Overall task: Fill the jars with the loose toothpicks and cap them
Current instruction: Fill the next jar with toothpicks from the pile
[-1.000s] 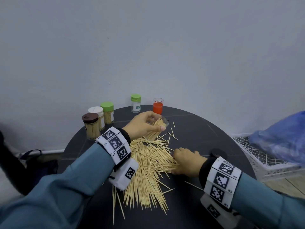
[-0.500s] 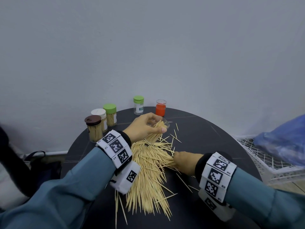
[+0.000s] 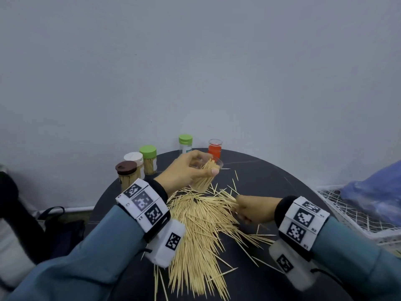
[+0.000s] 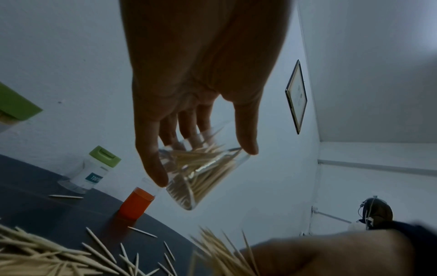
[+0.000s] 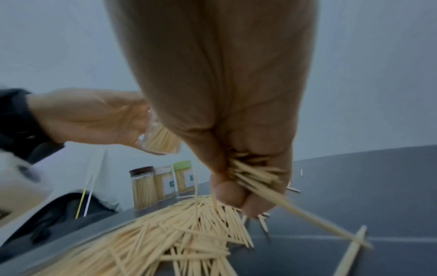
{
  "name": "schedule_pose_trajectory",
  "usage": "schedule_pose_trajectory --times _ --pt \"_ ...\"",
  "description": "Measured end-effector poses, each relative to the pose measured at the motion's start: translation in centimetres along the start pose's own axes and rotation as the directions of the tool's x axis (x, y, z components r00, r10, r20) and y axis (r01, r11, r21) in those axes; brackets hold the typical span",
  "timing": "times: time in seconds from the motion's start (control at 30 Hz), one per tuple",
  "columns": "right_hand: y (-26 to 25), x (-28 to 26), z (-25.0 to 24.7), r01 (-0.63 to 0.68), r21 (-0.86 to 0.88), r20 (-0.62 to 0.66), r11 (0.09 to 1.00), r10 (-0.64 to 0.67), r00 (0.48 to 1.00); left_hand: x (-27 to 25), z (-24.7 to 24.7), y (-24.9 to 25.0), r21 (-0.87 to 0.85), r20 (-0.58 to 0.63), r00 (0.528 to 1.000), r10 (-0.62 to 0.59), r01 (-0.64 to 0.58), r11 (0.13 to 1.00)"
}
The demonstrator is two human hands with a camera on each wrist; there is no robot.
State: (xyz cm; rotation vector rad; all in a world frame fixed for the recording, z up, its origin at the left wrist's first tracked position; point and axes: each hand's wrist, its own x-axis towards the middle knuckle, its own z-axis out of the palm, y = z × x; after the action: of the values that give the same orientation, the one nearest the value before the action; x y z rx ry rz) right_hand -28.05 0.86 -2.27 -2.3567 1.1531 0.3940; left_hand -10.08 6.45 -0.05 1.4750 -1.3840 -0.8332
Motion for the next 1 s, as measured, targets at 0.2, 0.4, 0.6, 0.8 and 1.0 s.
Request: schedule_pose_trajectory --times 0.2,0.4,0.6,0.8,1.0 --pt "0.1 0.9 -1.2 0.111 0.443 -0.083 0.890 -0.082 0.993 -0.4 0.1 -1.0 0.023 -0.002 1.000 0.020 -0.020 1.000" --pt "-0.9 2.4 -2.1 0.347 0.727 -0.343 0.593 -0.125 0.931 -0.4 -0.1 -2.2 -0.011 -0.051 0.998 0.023 -0.024 1.000" --pt "-3.3 2.1 -4.7 0.628 0.708 -0.640 0.324 -0.083 0.764 -0.3 0.7 -3.0 -0.017 -0.046 0.999 -0.001 0.000 1.000" --pt "-5.0 3.1 -5.1 0.714 0.685 -0.720 0.142 -0.013 0.694 -0.2 1.3 -3.2 -0.050 -0.030 1.000 -0.005 0.004 0.999" --pt "-5.7 2.7 -2.1 0.690 0.705 -0.687 0.165 -0.083 0.722 0.1 1.2 -3.2 -0.110 -0.071 0.996 0.044 -0.052 0.993"
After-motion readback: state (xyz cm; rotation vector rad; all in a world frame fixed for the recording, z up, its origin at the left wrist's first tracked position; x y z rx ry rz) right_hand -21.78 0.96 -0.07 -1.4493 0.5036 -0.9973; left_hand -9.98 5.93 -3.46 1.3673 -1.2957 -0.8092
